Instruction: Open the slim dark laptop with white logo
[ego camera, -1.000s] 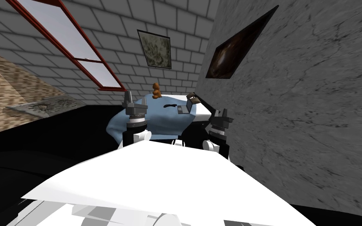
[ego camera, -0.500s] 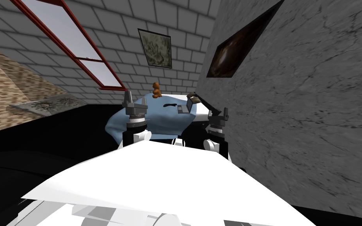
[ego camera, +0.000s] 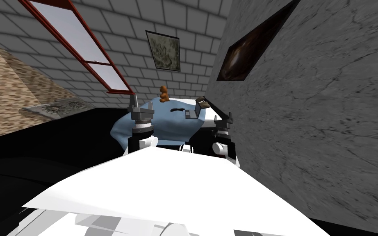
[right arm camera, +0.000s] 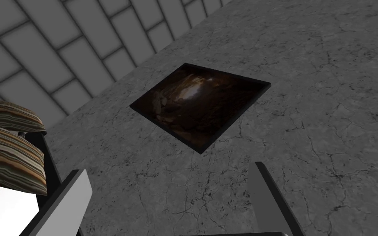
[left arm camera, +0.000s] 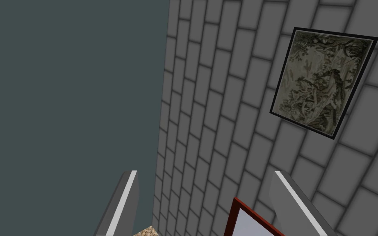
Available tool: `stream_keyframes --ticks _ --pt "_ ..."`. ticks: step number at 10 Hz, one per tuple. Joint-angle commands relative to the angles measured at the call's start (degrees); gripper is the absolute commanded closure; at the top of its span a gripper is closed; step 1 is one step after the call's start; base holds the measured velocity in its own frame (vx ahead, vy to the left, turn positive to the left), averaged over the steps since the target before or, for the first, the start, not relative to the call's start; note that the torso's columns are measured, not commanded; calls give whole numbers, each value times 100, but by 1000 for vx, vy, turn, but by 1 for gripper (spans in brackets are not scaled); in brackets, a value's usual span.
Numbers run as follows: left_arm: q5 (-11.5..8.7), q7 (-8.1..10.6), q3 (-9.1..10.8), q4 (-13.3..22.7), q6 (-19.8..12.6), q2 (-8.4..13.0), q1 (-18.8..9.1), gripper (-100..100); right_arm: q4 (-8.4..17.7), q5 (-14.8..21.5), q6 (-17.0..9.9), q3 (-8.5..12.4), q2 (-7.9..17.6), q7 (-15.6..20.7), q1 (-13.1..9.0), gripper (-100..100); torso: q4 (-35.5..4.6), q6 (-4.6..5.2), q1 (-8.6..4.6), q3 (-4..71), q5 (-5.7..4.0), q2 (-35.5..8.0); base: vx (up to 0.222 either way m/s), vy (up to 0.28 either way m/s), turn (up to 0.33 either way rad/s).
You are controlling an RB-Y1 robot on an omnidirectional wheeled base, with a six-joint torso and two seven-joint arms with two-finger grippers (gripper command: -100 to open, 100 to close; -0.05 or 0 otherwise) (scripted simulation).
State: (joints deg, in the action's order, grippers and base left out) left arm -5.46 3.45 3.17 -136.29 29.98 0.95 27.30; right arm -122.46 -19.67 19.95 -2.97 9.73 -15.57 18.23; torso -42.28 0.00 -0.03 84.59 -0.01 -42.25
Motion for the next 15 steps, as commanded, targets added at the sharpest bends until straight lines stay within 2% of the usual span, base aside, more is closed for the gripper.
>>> stream_keyframes --ticks 1,3,4,6,7,8,9,10,11,12,13,14,15 --pt "0 0 0 0 0 0 0 0 293 -370 -158 -21 29 -166 -269 -100 0 0 0 1 0 0 23 -54 21" --pt "0 0 0 0 0 0 0 0 657 -751 -360 -10 67 -406 -610 -100 -2 0 10 -5 3 -8 20 -52 54" --pt "0 0 0 0 0 0 0 0 657 -851 -360 -10 67 -406 -610 -100 -1 -1 2 -3 1 -5 23 -48 28" --pt "0 0 0 0 0 0 0 0 1034 -1235 -577 2 86 -662 -976 -100 0 0 7 -1 2 -3 26 -54 56" --pt "0 0 0 0 0 0 0 0 1051 -1363 -577 2 86 -662 -976 -100 0 -1 -2 0 0 0 25 -52 29" --pt "0 0 0 0 0 0 0 0 1259 -1550 -690 8 92 -794 -1167 -100 0 3 3 -1 0 -3 29 -47 28" --pt "0 0 0 0 0 0 0 0 1259 -1629 -690 8 92 -794 -1167 -100 0 0 5 -1 2 -2 21 -36 29" --pt "0 0 0 0 0 0 0 0 1475 -1850 -806 15 96 -929 -1361 -100 -1 1 9 -3 3 -6 20 -38 56" --pt "0 0 0 0 0 0 0 0 1475 -1900 -806 15 96 -929 -1361 -100 -1 -1 6 -3 2 -4 17 -37 24" --pt "0 0 0 0 0 0 0 0 1697 -2132 -924 21 99 -1065 -1560 -100 -1 2 5 -3 1 -6 19 -46 40" --pt "0 0 0 0 0 0 0 0 1697 -2174 -924 21 99 -1065 -1560 -100 -1 -1 0 -2 0 -3 18 -40 33" --pt "0 0 0 0 0 0 0 0 1926 -2403 -1045 28 101 -1203 -1762 -100 -1 2 3 -2 1 -4 16 -48 52" --pt "0 0 0 0 0 0 0 0 1926 -2452 -1045 28 101 -1203 -1762 -100 -1 0 1 -2 0 -3 16 -45 28"
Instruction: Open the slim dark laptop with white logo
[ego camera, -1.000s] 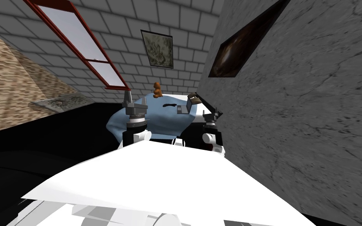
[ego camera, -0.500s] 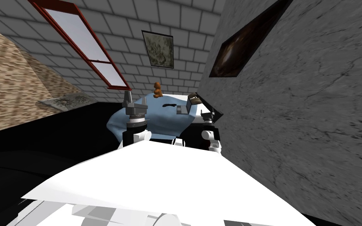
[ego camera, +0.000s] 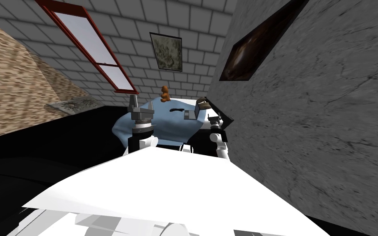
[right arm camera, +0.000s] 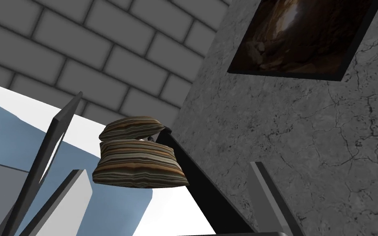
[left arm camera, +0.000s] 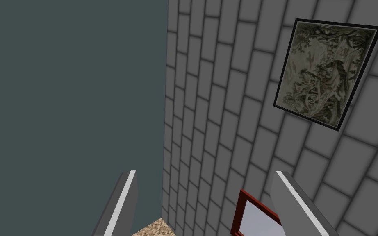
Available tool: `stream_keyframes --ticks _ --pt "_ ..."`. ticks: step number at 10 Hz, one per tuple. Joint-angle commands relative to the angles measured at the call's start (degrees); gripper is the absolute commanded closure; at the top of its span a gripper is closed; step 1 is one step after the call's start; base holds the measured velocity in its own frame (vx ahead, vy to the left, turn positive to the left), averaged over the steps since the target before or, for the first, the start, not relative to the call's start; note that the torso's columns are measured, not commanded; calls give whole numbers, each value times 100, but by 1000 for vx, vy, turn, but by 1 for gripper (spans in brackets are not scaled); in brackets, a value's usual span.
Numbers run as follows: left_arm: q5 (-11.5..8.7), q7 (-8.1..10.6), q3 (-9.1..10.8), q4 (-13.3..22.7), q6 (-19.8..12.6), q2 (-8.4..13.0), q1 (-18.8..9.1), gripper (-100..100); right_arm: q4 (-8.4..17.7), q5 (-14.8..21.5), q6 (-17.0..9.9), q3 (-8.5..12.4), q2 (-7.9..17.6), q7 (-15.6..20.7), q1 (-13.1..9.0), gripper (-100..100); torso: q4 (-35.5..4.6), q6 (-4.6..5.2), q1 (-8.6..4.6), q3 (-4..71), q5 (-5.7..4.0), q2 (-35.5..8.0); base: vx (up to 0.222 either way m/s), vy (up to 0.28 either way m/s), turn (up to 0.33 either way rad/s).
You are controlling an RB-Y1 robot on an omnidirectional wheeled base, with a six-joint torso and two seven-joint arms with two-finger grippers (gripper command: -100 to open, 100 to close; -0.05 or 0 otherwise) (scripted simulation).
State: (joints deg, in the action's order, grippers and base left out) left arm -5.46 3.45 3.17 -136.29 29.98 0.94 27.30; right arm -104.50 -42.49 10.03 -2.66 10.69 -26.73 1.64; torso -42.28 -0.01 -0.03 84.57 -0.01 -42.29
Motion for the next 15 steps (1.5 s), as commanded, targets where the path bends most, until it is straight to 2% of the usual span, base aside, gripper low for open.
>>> stream_keyframes --ticks 1,2,3,4,5,6,7,8,9,10,11,12,14,15 --pt "0 0 0 0 0 0 0 0 366 -392 -176 4 5 -225 -308 -100 0 2 3 0 0 0 23 -54 50" --pt "0 0 0 0 0 0 0 0 366 -450 -176 4 5 -225 -308 -100 0 0 0 2 0 3 19 -43 25" --pt "0 0 0 0 0 0 0 0 599 -672 -300 11 3 -365 -515 -100 0 2 5 0 1 0 17 -53 44" --pt "0 0 0 0 0 0 0 0 609 -732 -300 11 3 -365 -515 -100 0 0 1 0 1 0 13 -42 34" --pt "0 0 0 0 0 0 0 0 855 -957 -426 19 -3 -504 -723 -100 0 2 5 -1 1 -2 12 -47 44" --pt "0 0 0 0 0 0 0 0 858 -1013 -426 19 -3 -504 -723 -100 0 0 2 -1 1 -1 17 -43 29" --pt "0 0 0 0 0 0 0 0 1110 -1241 -552 26 -11 -642 -931 -100 0 2 4 0 1 0 31 -41 51" --pt "0 0 0 0 0 0 0 0 1110 -1293 -552 26 -11 -642 -931 -100 1 0 4 3 1 5 25 -42 31" --pt "0 0 0 0 0 0 0 0 1364 -1519 -677 34 -23 -778 -1139 -100 1 2 2 2 1 2 20 -53 48" --pt "0 0 0 0 0 0 0 0 1365 -1569 -677 34 -23 -778 -1139 -100 0 0 0 0 0 0 14 -45 29" --pt "0 0 0 0 0 0 0 0 1621 -1790 -802 41 -38 -912 -1344 -100 -1 3 2 -2 0 -4 14 -51 41" --pt "0 0 0 0 0 0 0 0 1621 -1842 -802 41 -38 -912 -1344 -100 -1 0 1 -1 0 -2 15 -41 30" --pt "0 0 0 0 0 0 0 0 2088 -2246 -1048 56 -77 -1174 -1747 -100 0 0 1 1 1 2 23 -62 63" --pt "0 0 0 0 0 0 0 0 2130 -2375 -1048 56 -77 -1174 -1747 -100 1 1 -4 3 -1 5 23 -51 27"
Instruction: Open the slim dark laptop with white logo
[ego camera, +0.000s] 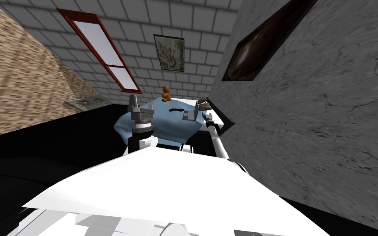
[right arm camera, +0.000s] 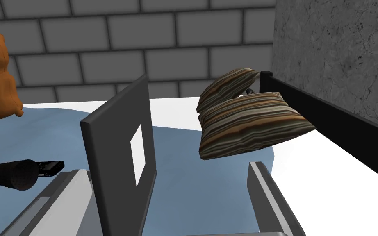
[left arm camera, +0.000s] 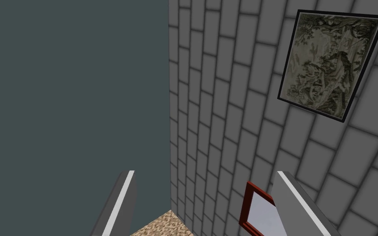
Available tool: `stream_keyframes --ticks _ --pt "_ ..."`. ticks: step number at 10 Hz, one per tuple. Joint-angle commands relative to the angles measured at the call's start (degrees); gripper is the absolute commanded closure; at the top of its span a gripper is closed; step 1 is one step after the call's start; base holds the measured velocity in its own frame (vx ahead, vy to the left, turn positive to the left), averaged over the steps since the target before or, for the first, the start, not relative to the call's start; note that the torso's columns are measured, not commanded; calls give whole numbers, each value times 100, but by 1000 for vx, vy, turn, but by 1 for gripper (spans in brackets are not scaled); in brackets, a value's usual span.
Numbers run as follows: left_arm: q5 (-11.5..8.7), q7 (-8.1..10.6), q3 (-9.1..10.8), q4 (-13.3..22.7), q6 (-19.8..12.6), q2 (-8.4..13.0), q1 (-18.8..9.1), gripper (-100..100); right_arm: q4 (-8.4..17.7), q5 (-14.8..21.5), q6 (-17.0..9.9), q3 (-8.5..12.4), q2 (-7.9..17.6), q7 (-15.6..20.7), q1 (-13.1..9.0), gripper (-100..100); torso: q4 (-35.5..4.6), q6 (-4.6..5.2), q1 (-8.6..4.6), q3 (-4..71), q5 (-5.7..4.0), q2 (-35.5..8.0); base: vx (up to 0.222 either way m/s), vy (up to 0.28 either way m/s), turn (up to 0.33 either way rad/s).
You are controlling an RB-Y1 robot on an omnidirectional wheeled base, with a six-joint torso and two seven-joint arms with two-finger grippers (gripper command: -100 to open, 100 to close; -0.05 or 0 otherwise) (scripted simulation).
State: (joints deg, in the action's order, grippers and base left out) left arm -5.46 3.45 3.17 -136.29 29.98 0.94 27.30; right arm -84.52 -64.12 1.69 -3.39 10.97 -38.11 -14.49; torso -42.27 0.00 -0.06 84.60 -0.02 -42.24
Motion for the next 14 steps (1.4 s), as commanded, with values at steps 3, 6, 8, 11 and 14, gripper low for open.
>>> stream_keyframes --ticks 3,6,8,11,14 --pt "0 0 0 0 0 0 0 0 628 -721 -451 144 -158 -285 -522 -100 -2 -1 1 -3 1 -4 19 -61 47" --pt "0 0 0 0 0 -1 0 0 1067 -1139 -674 158 -225 -519 -886 -100 -2 1 12 -4 4 -7 12 -36 33" --pt "0 0 0 0 0 0 0 0 1100 -1198 -674 158 -225 -519 -886 -100 -2 1 6 -4 1 -6 7 -26 13" --pt "0 0 0 0 0 -1 0 0 1322 -1421 -779 165 -263 -628 -1058 -100 -1 1 5 -2 2 -4 7 -23 20" --pt "0 0 0 0 0 0 0 0 1730 -1809 -971 177 -338 -830 -1372 -100 -1 1 4 -2 1 -4 11 -34 31"
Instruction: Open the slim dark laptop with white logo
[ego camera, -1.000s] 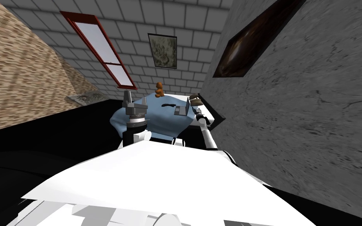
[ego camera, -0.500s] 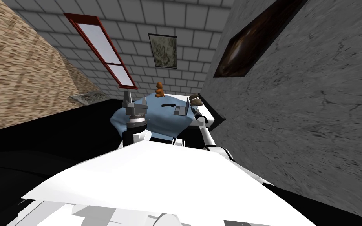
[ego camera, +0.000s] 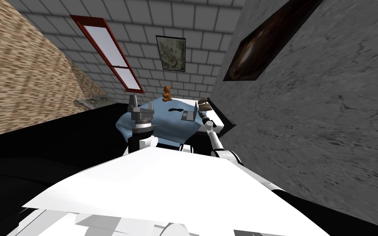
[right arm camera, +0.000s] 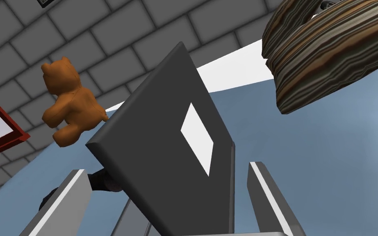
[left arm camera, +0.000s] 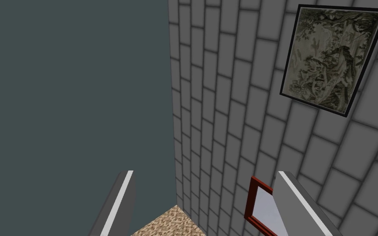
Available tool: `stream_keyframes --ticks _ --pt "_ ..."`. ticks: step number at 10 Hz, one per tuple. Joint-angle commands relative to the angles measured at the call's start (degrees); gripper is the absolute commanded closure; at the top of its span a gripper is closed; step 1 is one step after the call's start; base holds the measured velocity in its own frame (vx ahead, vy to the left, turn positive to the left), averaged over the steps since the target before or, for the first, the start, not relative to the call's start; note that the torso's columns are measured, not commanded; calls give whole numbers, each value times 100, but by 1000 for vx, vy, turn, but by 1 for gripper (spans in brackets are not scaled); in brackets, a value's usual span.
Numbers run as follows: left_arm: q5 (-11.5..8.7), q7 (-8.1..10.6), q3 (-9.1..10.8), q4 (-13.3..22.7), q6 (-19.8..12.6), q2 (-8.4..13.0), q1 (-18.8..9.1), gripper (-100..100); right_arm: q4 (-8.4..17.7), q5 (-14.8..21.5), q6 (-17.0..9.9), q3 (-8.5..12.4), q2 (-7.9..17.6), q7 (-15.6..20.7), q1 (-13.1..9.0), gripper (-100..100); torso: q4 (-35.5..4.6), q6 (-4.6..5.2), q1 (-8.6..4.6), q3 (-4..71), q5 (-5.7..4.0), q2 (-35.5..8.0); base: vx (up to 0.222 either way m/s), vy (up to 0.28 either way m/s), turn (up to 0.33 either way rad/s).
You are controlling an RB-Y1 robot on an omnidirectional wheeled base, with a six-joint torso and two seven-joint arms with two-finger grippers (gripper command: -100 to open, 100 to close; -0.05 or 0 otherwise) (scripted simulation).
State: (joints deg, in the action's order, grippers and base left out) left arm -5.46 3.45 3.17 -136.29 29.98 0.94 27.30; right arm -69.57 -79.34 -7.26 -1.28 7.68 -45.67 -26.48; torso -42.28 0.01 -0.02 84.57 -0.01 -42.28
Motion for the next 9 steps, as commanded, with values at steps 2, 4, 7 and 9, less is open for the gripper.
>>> stream_keyframes --ticks 2,4,7,9 --pt "0 0 0 0 0 0 0 0 418 -449 -163 -29 -46 -164 -315 -100 0 0 2 0 1 0 11 -34 29" --pt "0 0 0 0 0 0 0 0 418 -495 -163 -29 -46 -164 -315 -100 -1 0 4 -1 1 -2 7 -20 6" --pt "0 0 0 0 0 0 0 0 736 -818 -314 -19 -119 -323 -562 -100 -1 0 2 -1 1 -1 7 -21 25" --pt "0 0 0 0 0 0 0 0 982 -1071 -431 -12 -193 -446 -754 -100 1 -1 -3 1 -1 2 13 -45 41"
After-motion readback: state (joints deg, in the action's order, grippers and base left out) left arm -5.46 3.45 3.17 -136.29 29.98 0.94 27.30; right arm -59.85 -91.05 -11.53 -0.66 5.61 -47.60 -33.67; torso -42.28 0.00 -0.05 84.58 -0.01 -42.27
